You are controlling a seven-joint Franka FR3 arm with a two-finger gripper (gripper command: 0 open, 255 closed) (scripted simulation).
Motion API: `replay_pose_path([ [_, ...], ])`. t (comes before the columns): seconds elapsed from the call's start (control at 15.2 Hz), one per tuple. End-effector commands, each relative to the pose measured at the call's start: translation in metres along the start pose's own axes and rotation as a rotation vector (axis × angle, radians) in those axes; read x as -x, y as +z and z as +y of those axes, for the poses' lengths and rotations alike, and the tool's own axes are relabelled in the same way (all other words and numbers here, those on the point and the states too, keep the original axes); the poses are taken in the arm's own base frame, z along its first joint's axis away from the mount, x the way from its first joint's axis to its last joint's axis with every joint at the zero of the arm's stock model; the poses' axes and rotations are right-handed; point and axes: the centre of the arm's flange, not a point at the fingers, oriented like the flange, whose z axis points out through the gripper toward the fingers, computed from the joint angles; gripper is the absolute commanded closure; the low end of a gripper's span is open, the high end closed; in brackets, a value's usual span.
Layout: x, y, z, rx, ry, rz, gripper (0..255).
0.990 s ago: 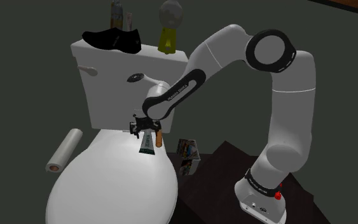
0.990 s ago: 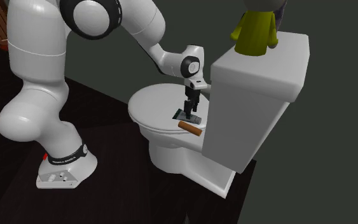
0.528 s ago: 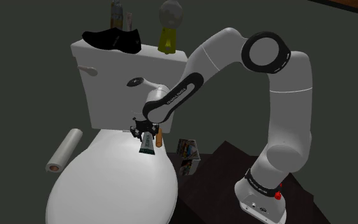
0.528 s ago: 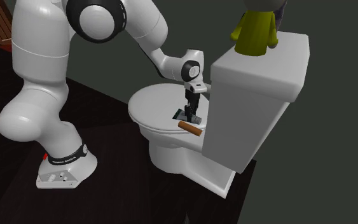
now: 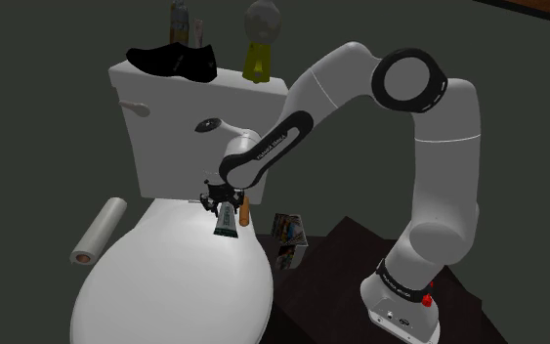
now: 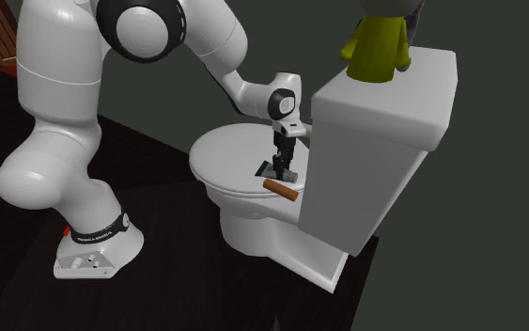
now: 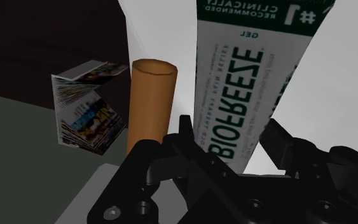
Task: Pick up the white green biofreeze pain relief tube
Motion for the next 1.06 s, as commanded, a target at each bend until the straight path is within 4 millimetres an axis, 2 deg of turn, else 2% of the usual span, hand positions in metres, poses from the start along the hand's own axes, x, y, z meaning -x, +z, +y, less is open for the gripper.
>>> replay_pose_path([
  [0.0,0.000,-0.007,0.002,0.000,-0.001,-0.001,255],
  [0.86,-0.006,-0.074,0.015,0.000,-0.001,-0.001,255],
  [0.99,-0.006,-0.075,0.016,0.000,-0.001,-0.001,255],
])
